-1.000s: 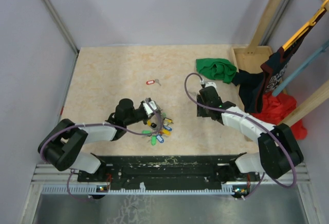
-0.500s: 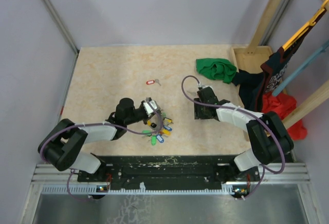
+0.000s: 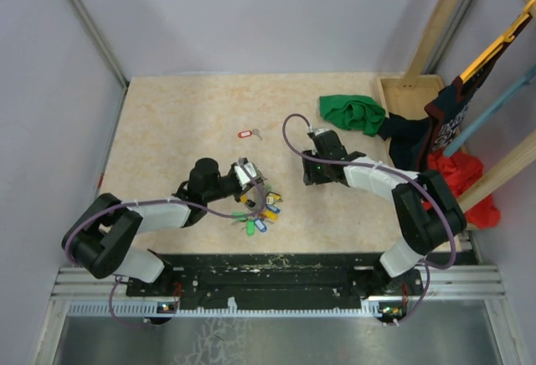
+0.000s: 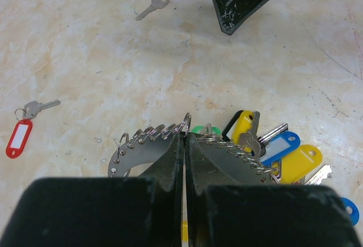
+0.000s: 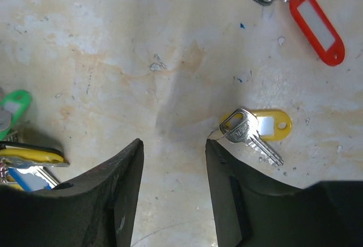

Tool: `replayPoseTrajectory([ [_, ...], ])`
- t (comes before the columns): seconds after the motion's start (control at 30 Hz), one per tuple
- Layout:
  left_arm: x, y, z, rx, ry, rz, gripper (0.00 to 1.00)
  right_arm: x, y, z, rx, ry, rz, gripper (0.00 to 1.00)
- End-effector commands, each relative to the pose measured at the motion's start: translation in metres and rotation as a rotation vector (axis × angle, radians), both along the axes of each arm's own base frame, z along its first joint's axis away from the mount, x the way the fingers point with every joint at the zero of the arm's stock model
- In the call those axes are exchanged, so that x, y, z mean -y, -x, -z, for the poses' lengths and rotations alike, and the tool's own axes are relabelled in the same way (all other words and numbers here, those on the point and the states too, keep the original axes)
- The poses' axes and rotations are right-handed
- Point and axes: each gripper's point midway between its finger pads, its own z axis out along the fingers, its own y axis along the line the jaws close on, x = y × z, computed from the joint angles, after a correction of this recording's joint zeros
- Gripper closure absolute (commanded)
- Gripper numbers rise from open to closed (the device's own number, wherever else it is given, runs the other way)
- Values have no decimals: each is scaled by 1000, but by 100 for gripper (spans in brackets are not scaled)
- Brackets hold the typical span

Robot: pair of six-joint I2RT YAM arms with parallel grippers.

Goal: Put the keys on the keyring

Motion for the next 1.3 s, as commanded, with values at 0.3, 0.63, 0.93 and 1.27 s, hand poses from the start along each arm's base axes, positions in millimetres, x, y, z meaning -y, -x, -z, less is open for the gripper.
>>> replayPoseTrajectory([
  [0.3, 10, -1, -8, -1, 17, 36, 100, 21, -9, -24, 35, 177, -69, 53],
  [0.63, 11, 1, -9, -4, 21, 53, 100, 40, -37, -38, 56, 82, -2, 64],
  [0.93, 12, 1, -7, -13, 16, 56, 100, 46, -76, -23, 47, 122, 38, 81],
  [1.27, 12, 2, -7, -17, 13, 60, 100, 47, -68, 2, -43, 141, 38, 82],
])
